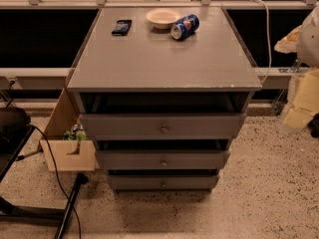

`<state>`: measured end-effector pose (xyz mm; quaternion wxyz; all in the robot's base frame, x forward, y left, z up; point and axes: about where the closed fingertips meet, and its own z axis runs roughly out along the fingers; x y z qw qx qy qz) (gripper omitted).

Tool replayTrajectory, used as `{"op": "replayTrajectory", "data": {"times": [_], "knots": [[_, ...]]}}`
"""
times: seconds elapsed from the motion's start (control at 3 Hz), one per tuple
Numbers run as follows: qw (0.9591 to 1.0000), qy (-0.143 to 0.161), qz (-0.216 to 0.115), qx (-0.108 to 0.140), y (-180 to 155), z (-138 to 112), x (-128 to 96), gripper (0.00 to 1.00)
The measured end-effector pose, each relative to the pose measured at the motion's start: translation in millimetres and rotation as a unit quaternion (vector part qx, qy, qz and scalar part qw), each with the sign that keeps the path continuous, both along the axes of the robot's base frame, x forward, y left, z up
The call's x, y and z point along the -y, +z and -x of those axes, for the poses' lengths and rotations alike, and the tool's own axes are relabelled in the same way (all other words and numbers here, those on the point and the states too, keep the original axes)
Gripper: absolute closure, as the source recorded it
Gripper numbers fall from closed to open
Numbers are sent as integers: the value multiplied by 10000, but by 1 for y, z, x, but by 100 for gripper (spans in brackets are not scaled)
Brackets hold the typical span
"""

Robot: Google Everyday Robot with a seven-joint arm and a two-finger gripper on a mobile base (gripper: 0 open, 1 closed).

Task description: Open middle drawer

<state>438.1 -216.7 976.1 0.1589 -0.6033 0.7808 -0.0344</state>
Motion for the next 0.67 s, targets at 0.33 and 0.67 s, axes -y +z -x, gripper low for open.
{"op": "replayTrajectory", "data": {"times": [0.33,0.67], "knots": [[10000,-14,-30,-13,-4,0,-1,0],[9998,-68,-153,-92,-19,1,-4,0]]}}
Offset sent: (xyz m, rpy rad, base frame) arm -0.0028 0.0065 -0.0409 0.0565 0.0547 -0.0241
